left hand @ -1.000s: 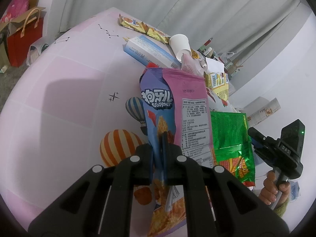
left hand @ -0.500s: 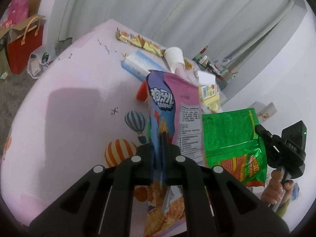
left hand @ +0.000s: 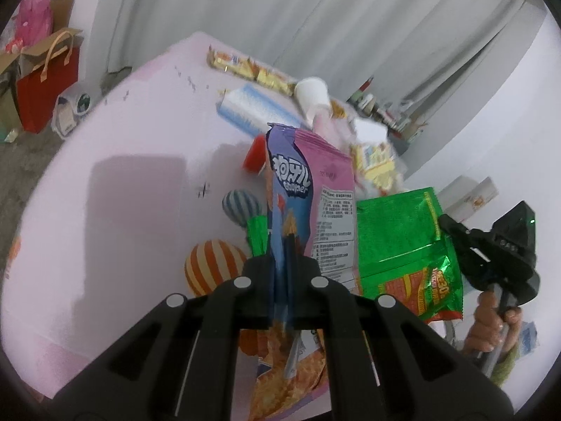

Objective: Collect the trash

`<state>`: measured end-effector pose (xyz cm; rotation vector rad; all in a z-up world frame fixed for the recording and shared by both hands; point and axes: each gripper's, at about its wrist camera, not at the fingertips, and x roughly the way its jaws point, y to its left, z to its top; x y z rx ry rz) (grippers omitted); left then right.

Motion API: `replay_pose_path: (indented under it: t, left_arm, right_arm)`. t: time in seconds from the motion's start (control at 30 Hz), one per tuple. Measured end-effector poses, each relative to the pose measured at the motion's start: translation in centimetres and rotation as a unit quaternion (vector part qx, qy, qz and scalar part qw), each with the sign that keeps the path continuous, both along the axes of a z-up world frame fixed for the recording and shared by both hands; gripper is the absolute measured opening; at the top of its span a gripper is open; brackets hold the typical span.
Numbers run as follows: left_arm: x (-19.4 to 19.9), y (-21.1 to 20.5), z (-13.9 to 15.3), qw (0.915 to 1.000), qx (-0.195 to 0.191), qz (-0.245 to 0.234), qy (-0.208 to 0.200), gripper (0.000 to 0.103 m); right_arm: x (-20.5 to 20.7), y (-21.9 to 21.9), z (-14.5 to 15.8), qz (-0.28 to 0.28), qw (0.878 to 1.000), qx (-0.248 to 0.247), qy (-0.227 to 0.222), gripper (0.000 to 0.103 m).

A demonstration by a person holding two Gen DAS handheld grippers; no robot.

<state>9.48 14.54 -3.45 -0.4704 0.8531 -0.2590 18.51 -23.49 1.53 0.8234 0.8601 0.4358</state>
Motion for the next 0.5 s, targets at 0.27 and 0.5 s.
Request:
replay_pose_path:
  t: [0.27,0.5]
  left_arm:
    - [0.5,-0.4,-1.3,0.9997,0.013,-0.008,0.018,0.003]
    - [0.2,-0.1,-0.6,0.9999,0.010,-0.005,0.010,0.003]
  right_arm:
    - [-1.9,-5.5,-0.1,-0.071,0.997,-0.009,0.006,0.036]
    - [-2.7,-6.6,-1.7,-0.101,0.989,-0.078,0.071,0.043]
